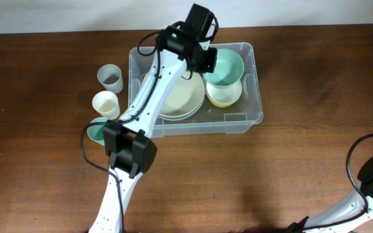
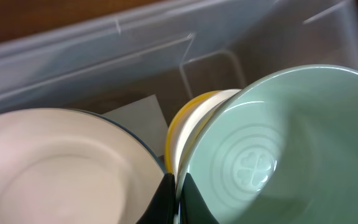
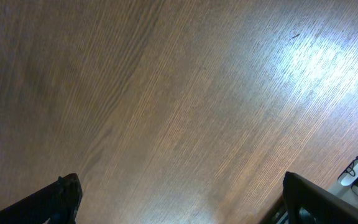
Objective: Pack container
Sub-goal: 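Lower the mint-green bowl onto the white bowl and open the left gripper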
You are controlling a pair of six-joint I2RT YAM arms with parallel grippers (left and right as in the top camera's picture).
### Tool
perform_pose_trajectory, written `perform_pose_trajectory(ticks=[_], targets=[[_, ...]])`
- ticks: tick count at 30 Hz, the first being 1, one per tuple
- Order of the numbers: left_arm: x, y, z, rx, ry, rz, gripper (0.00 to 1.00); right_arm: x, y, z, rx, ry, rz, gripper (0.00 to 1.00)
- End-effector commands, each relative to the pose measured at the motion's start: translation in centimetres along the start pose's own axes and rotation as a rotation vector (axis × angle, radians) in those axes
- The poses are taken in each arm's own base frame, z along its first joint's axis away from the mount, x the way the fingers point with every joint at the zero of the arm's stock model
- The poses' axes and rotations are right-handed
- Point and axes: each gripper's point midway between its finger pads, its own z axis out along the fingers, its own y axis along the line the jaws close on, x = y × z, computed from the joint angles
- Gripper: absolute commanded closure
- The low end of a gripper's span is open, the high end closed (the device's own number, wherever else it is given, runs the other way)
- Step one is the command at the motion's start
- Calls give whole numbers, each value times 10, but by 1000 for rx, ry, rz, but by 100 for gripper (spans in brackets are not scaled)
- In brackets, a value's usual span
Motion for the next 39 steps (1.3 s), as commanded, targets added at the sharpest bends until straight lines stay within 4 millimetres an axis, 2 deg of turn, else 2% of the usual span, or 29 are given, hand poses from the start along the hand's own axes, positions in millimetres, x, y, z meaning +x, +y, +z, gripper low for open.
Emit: perform_pose_trajectory(ticks=[1, 5, 8, 21, 26, 30, 34, 37, 39], targets=[[13, 8, 28, -17, 55, 9, 99, 1, -1, -2, 7, -6, -3, 1], [20, 11, 43, -23, 84, 6, 99, 1, -1, -2, 7, -6, -3, 1], [24, 10, 48, -25, 96, 7, 99, 1, -1, -2, 7, -6, -2, 1], [25, 1, 50, -16, 93, 22, 98, 1, -1, -2, 7, -6, -2, 1], [29, -13, 50, 35, 106, 30, 98, 1, -1, -2, 7, -6, -3, 1], [29, -13, 50, 29, 104, 33, 97, 1, -1, -2, 7, -6, -2, 1], [28, -8, 50, 0, 98, 34, 82, 1, -1, -2, 7, -6, -3, 1], [28, -8, 50, -1, 98, 34, 81, 1, -1, -2, 7, -6, -2, 1], [27, -7, 50, -6, 97, 34, 73, 1, -1, -2, 7, -6, -3, 1]])
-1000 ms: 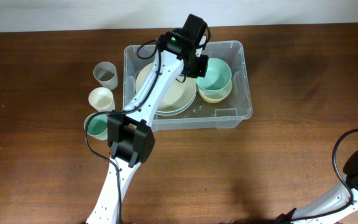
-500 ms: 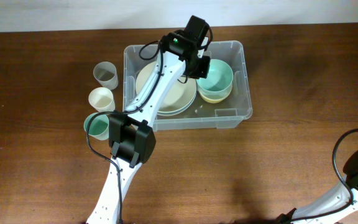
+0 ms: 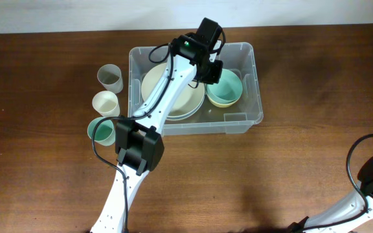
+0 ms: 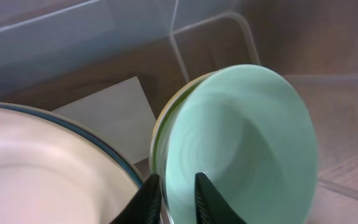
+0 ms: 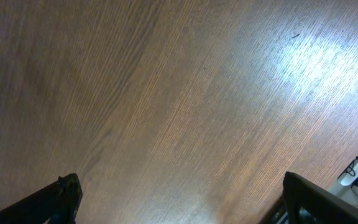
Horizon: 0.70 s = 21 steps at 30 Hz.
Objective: Pack container
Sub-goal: 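Lower the mint-green bowl onto the white bowl and open the left gripper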
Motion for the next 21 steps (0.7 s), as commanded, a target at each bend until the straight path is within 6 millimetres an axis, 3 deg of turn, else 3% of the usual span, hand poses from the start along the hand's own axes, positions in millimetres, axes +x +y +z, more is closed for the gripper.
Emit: perform_pose_trajectory(ticks=[1, 5, 9, 14, 19, 21], targets=[[1, 4, 3, -18, 2, 5, 71, 1, -1, -2, 7, -6, -2, 1], [-2, 12, 2, -68, -12, 5, 69, 1, -1, -2, 7, -6, -2, 1], [-6, 19, -2, -79, -26, -5, 59, 1, -1, -2, 7, -6, -2, 1], [-18, 29, -12, -60, -58, -28, 60, 1, -1, -2, 7, -6, -2, 1], [-14, 31, -12, -46, -37, -38, 77, 1, -1, -2, 7, -6, -2, 1], [-14, 31, -12, -45, -39, -37, 89, 1, -1, -2, 6, -6, -3, 1]])
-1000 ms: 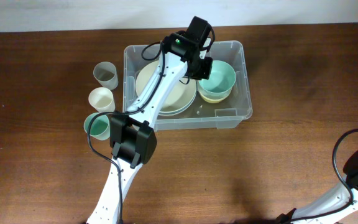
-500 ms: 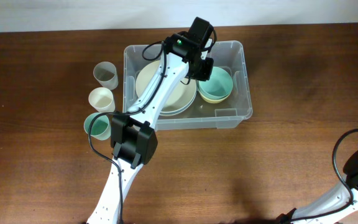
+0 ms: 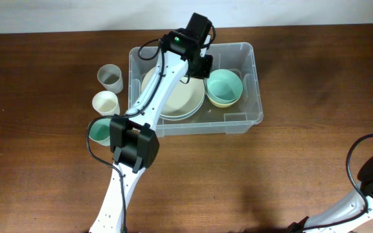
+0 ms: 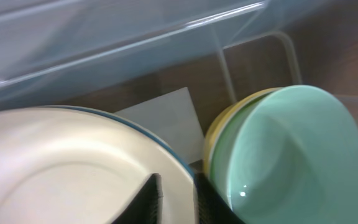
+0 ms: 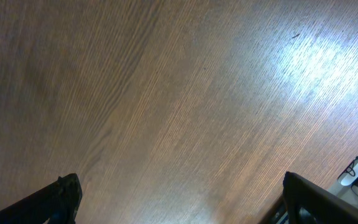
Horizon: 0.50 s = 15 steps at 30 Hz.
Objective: Pack container
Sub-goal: 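Lower the mint-green bowl onto the white bowl and open the left gripper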
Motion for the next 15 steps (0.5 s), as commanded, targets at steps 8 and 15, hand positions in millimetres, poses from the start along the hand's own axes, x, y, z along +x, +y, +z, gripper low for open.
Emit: perform_pose_trajectory(ticks=[8, 15], targets=[[-4, -8, -5, 40, -11, 7, 99, 1, -1, -2, 7, -6, -2, 1], [0, -21, -5, 94, 6, 15, 99, 1, -1, -2, 7, -6, -2, 1]])
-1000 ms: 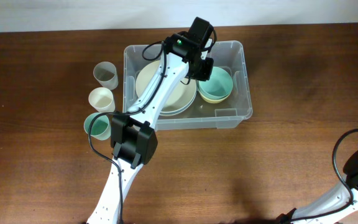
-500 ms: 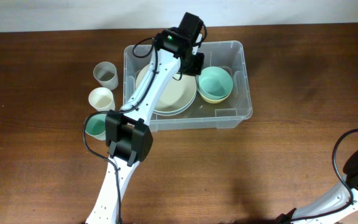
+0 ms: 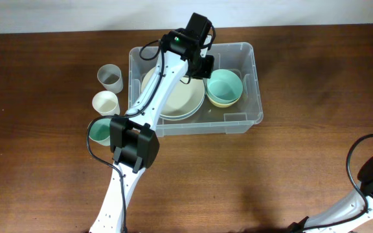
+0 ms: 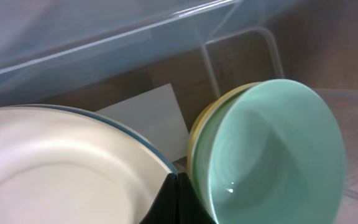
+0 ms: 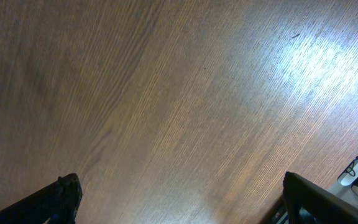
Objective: Pack container
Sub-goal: 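Lower the mint-green bowl onto the white bowl and open the left gripper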
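Observation:
The clear plastic container (image 3: pixel 256 77) holds a stack of cream plates (image 3: pixel 173 98) on its left side. On its right side a mint green bowl (image 3: pixel 225 84) sits nested in a yellow bowl (image 3: pixel 224 100). My left gripper (image 3: pixel 203 66) hovers inside the container between plates and bowls. In the left wrist view its gripper (image 4: pixel 178 190) is shut on nothing, with the plate (image 4: pixel 61 168) to its left and the green bowl (image 4: pixel 272 155) to its right. My right gripper (image 5: pixel 182 199) is wide open over bare wood.
Left of the container stand a grey cup (image 3: pixel 110 78), a cream cup (image 3: pixel 105 103) and a green cup (image 3: pixel 98 131) partly under my left arm. A white label (image 4: pixel 145 118) lies on the container floor. My right arm sits at the lower right corner.
My left gripper's fingers, slightly apart before, have come together on nothing. It stays between the plates and the green bowl. The right arm has not moved.
My left gripper was shut on the rim of the green bowl, held tilted over the yellow bowl. Then it was open, with the bowl nested in the yellow one. Then it stood back toward the plates, and now it is shut and empty.

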You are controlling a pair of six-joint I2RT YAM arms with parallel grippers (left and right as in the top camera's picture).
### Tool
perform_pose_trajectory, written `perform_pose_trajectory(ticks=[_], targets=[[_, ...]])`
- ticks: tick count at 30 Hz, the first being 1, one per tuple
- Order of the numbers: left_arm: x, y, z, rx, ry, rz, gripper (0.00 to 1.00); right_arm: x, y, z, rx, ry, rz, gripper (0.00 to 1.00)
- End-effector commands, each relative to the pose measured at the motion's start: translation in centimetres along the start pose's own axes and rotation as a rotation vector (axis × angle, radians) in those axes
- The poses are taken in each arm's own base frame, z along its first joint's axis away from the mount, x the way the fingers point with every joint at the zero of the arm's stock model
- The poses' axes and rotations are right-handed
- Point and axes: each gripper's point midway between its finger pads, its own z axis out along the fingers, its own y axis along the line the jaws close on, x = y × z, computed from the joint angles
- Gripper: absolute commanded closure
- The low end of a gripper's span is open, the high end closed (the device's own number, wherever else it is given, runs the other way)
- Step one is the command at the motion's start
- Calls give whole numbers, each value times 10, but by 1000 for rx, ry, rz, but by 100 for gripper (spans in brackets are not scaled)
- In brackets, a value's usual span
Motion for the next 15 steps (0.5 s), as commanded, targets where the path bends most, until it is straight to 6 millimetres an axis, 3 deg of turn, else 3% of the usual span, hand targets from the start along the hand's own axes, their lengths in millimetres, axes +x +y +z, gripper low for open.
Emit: perform_pose_trajectory(ticks=[1, 10, 15], targets=[[-1, -14, -4, 41, -5, 14, 99, 1, -1, -2, 7, -6, -3, 1], [8, -38, -1, 56, 7, 98, 99, 1, -1, -2, 7, -6, -3, 1], [10, -39, -1, 55, 14, 99, 99, 1, -1, -2, 7, -6, -3, 1]])
